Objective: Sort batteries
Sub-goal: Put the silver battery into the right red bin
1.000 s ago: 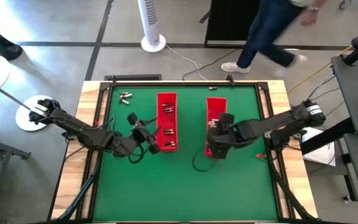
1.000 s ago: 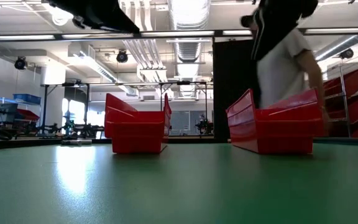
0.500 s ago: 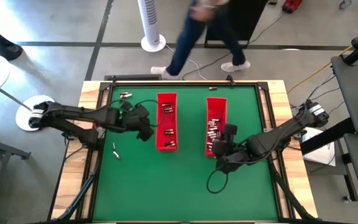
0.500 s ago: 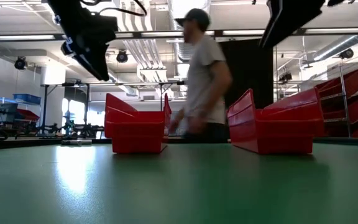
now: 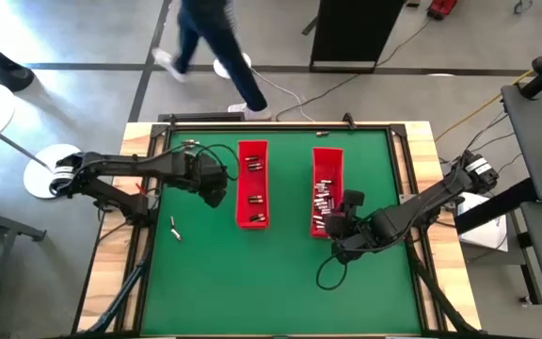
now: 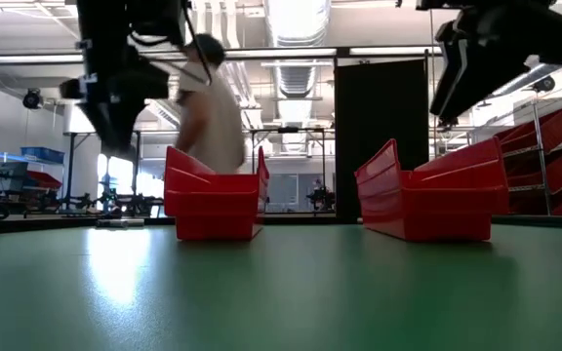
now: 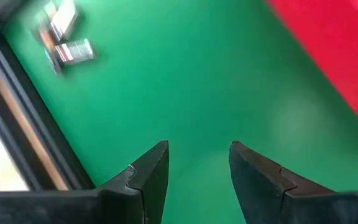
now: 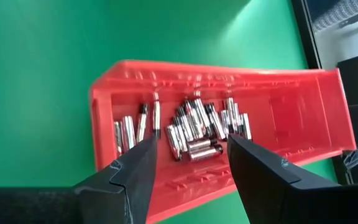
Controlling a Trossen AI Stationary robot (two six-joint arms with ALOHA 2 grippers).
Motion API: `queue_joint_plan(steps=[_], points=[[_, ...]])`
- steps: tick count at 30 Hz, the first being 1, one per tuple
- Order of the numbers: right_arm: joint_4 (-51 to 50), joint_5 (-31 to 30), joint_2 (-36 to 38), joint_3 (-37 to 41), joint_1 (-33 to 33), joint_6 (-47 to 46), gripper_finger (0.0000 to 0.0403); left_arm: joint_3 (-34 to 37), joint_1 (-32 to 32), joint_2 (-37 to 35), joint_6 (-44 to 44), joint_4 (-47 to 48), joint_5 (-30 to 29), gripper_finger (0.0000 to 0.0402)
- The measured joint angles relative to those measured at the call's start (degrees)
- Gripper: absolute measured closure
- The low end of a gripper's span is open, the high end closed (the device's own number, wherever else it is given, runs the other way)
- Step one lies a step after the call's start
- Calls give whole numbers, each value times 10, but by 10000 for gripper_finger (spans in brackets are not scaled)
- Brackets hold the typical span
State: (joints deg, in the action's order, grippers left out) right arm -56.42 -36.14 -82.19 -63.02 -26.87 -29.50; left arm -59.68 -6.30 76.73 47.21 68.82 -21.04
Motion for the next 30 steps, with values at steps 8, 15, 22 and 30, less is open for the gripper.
queue_joint_plan(steps=[8, 15, 22, 30], points=[[0, 0, 0, 19, -3, -1, 207, 77, 6, -9, 61, 7, 132, 253], [1, -1, 0, 21, -3, 1, 213, 131, 67, -9, 86, 2, 198, 253], [12, -20, 0, 21, -2, 0, 206, 164, 183, -9, 12, -11, 207, 253], [62, -27, 0, 21, -2, 1, 213, 211, 266, -9, -26, -44, 215, 253]])
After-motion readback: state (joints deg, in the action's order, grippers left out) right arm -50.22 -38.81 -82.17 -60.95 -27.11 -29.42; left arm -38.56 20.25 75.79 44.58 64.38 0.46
